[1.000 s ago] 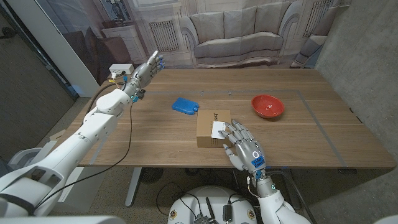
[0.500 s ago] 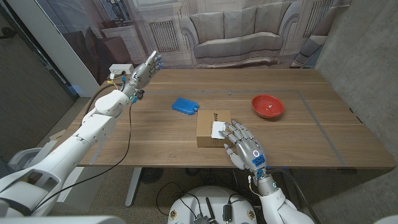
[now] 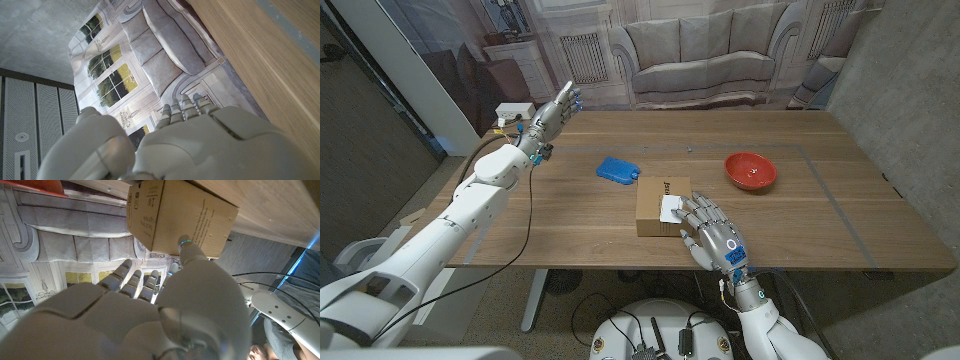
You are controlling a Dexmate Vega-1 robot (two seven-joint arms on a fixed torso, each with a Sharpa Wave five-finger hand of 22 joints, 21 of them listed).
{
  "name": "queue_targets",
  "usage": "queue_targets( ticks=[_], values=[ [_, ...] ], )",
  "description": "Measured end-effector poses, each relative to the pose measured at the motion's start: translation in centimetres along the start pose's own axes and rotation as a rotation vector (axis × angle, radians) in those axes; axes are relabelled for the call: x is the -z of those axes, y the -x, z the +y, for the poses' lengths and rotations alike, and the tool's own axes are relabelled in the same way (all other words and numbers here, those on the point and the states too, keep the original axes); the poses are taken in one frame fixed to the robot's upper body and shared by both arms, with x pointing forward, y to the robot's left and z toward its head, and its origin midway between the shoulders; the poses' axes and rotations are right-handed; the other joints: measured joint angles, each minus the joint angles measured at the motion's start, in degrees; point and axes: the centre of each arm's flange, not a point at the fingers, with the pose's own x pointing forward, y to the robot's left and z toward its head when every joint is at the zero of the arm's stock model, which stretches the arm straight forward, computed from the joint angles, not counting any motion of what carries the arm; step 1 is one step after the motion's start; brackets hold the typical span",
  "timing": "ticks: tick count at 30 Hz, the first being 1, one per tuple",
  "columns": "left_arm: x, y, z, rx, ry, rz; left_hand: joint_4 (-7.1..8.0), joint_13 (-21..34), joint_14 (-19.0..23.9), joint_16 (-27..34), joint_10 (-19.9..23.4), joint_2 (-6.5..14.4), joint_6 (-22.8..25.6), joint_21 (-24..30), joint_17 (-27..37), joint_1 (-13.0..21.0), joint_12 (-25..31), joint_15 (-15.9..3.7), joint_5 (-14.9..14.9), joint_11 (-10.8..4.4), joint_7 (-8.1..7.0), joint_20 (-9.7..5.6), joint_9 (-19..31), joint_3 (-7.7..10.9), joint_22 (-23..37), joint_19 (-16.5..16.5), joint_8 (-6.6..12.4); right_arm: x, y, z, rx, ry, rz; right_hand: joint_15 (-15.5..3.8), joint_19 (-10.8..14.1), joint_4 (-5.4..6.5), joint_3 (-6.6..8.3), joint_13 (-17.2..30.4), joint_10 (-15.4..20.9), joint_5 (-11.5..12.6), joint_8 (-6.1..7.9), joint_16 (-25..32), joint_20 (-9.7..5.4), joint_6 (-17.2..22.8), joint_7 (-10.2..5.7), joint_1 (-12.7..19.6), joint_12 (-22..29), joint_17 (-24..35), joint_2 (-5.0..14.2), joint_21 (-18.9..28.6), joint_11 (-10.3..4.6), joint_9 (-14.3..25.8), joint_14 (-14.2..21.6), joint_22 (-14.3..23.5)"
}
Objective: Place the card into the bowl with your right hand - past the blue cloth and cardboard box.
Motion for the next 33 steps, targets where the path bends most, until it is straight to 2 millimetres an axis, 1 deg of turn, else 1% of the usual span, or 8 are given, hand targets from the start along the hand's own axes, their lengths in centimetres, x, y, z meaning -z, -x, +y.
queue_targets(
  ticks=[8,10,17,21,25,27,30,33],
  values=[
    [0.15,-0.19,0.03,-0.003,0.002,0.003,0.0,0.0,0.0,0.0,0.0,0.0,0.0,0.0,0.0,0.0,0.0,0.0,0.0,0.0,0.0,0.0,0.0,0.0,0.0,0.0,0.0,0.11,-0.24,0.07,-0.003,0.0,-0.001,0.23,0.0,0.0,0.0,0.0,0.0,0.0,0.0,0.0,0.0,-0.1,-0.11,-0.2,0.0,0.0,0.23,0.0,0.0,0.3,0.2,0.0],
    [0.19,-0.28,0.04,-0.003,0.002,0.004,0.0,0.0,0.0,0.0,0.0,0.0,0.0,0.0,0.0,0.0,0.0,0.0,0.0,0.0,0.0,0.0,0.0,0.0,0.0,0.0,0.0,0.23,-0.55,0.12,0.0,0.001,-0.001,0.23,0.0,0.0,0.0,0.0,0.0,-0.4,0.0,0.0,0.0,-0.1,-0.1,-0.2,0.0,0.0,0.23,0.0,0.0,0.3,0.2,0.0],
    [0.3,-0.44,0.13,-0.004,0.004,0.006,0.0,0.0,0.0,0.0,0.0,0.0,0.0,0.0,0.0,0.0,0.0,0.0,0.0,0.0,0.0,0.0,0.0,0.0,0.0,0.0,0.0,0.19,-0.87,0.22,0.001,-0.003,-0.002,0.22,0.0,0.0,0.0,0.0,0.1,-0.4,0.25,0.0,0.0,-0.1,-0.1,-0.1,0.4,0.0,0.39,0.0,-0.13,0.3,0.2,0.0],
    [0.36,-0.51,0.15,-0.004,0.005,0.007,0.0,0.0,0.0,0.0,0.0,0.0,0.0,0.0,0.0,0.0,0.0,0.0,0.0,0.0,0.0,0.0,0.0,0.0,0.0,0.0,0.0,0.16,-0.95,0.3,0.001,-0.006,-0.001,0.42,0.0,0.0,0.0,0.0,0.3,-0.4,0.67,0.0,0.0,0.6,0.04,0.0,0.4,0.0,0.46,0.0,-0.32,0.3,0.4,0.0],
    [0.45,-0.55,0.15,-0.003,0.006,0.008,0.0,0.0,0.0,0.0,0.0,0.0,0.0,0.0,0.0,0.0,0.0,0.0,0.0,0.0,0.0,0.0,0.0,0.0,0.0,0.0,0.0,0.11,-0.98,0.36,0.0,-0.01,0.001,0.21,0.0,0.0,0.0,0.0,0.7,-0.9,2.1,0.0,0.0,3.0,0.12,0.2,0.4,0.0,0.68,0.0,0.09,0.5,0.6,0.0],
    [0.49,-0.56,0.15,-0.002,0.008,0.009,0.0,0.0,0.0,0.0,0.0,0.0,0.0,0.0,0.0,0.0,0.0,0.0,0.0,0.0,0.0,0.0,0.0,0.0,0.0,0.0,0.0,0.06,-0.97,0.42,-0.001,-0.012,0.003,0.22,0.3,0.02,-0.02,0.0,0.7,-0.9,2.16,0.0,-0.26,3.5,0.19,0.2,0.4,0.0,0.68,0.0,0.09,0.5,0.6,0.0],
    [0.55,-0.57,0.16,-0.002,0.009,0.01,0.0,0.0,0.0,0.0,0.0,0.0,0.0,0.0,0.0,0.0,0.0,0.0,0.0,0.0,0.0,0.0,0.0,0.01,0.0,0.0,0.0,-0.03,-0.94,0.49,-0.001,-0.015,0.005,0.2,0.3,0.24,-0.24,0.0,1.0,-1.3,2.81,0.0,-0.32,4.7,0.12,0.2,0.7,0.0,0.68,0.0,0.35,0.8,0.6,0.0],
    [0.58,-0.56,0.18,-0.002,0.01,0.01,0.0,0.0,0.0,0.0,0.0,0.0,0.0,0.0,0.0,0.0,0.0,0.0,-0.4,0.0,0.0,0.0,0.0,0.01,0.0,0.0,0.0,-0.12,-0.9,0.54,-0.002,-0.018,0.006,0.22,0.3,0.24,-0.24,0.0,1.4,-1.3,3.83,0.0,-0.32,6.4,0.2,0.2,0.9,0.0,0.69,0.3,0.0,1.0,1.1,0.0]
  ],
)
